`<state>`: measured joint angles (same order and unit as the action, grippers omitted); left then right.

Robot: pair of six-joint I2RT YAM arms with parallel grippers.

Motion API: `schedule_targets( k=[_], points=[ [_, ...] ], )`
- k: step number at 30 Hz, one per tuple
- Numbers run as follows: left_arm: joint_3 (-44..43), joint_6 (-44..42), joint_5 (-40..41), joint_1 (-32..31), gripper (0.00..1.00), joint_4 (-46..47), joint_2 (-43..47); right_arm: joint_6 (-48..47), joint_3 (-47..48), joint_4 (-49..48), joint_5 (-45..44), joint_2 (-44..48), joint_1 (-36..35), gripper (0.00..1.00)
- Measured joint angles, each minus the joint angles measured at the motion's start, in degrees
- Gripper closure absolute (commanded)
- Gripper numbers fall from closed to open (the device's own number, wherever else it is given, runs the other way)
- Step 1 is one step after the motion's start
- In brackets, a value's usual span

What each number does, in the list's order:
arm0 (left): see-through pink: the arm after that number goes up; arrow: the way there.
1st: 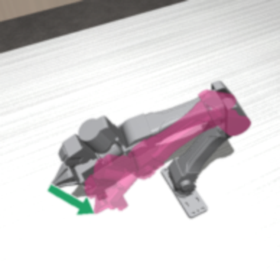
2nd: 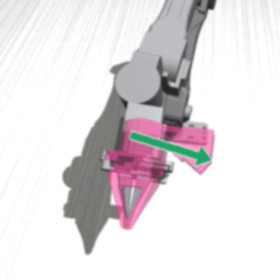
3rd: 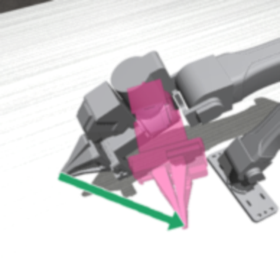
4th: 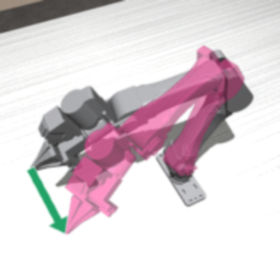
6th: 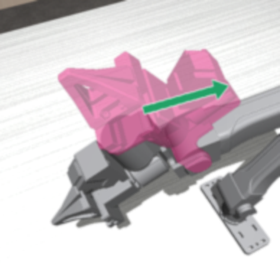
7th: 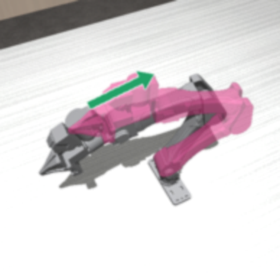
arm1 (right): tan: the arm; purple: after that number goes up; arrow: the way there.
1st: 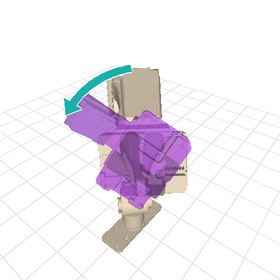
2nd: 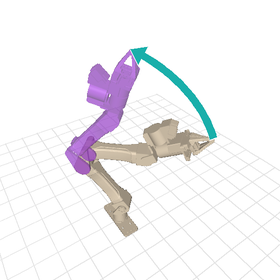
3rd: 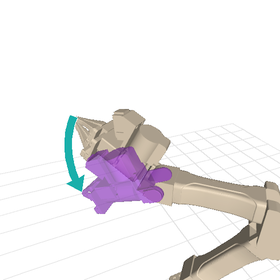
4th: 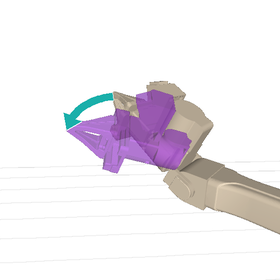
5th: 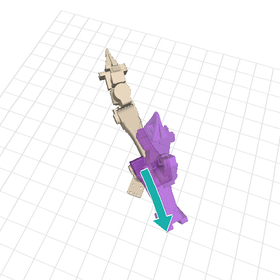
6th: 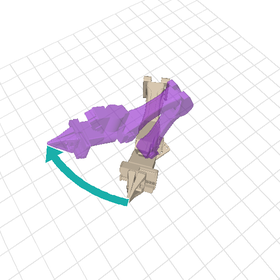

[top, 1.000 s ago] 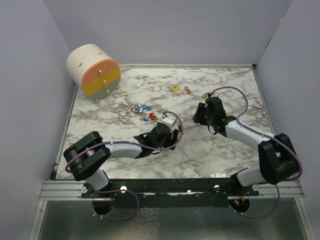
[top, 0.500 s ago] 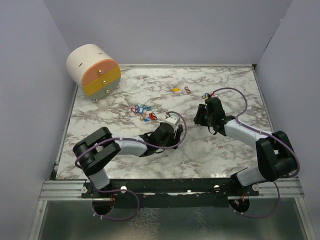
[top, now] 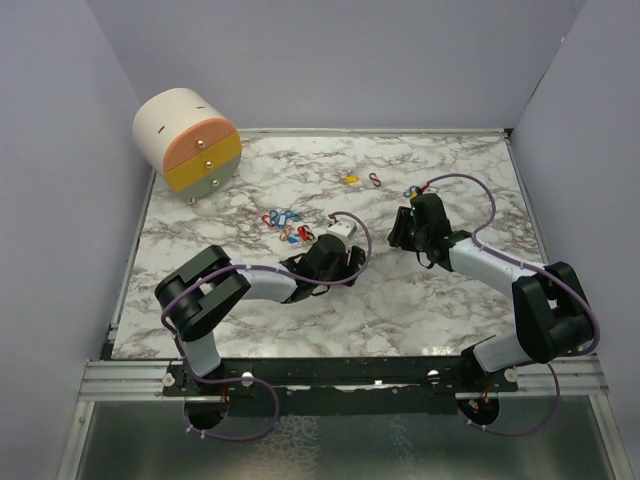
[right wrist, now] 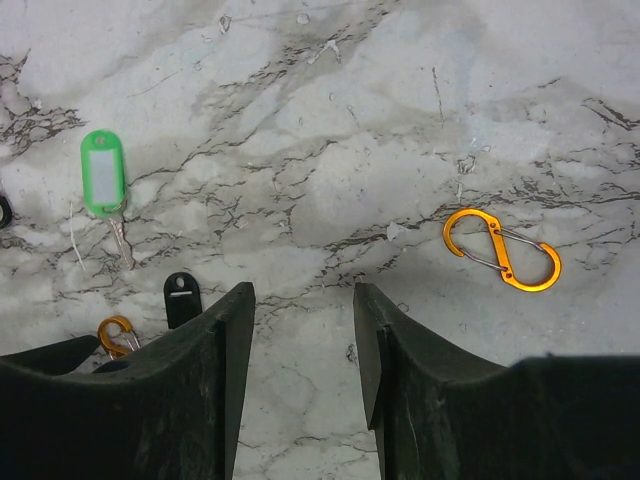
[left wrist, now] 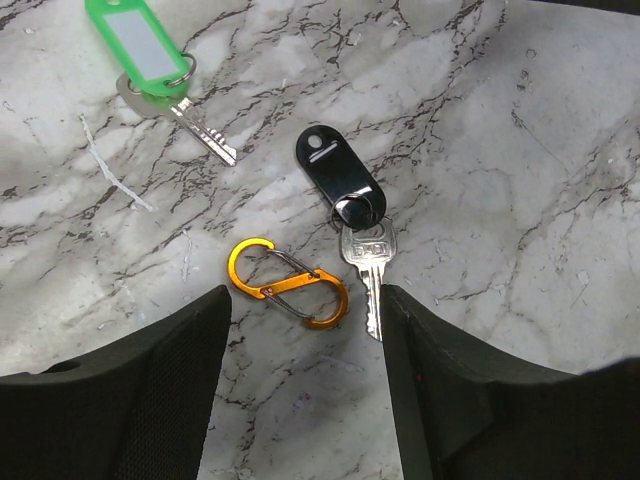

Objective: Put the keys on the keyring

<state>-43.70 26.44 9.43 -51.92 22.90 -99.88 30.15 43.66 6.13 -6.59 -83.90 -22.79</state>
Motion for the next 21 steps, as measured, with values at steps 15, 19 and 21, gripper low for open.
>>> schedule_targets(
  k=[15,19,21],
  points=[
    [-0.7,-0.4,-1.5,2.1,0.41,0.7,-0.8,0.0,0.3,0.0,0.0,-0.1,0.0,0.55],
    [-0.6,-0.4,-1.2,2.1,0.47,0.6,-0.8,0.0,0.3,0.0,0.0,-0.1,0.0,0.55],
    [-0.6,-0.4,-1.0,2.0,0.48,0.4,-0.8,0.0,0.3,0.0,0.0,-0.1,0.0,0.55]
  ],
)
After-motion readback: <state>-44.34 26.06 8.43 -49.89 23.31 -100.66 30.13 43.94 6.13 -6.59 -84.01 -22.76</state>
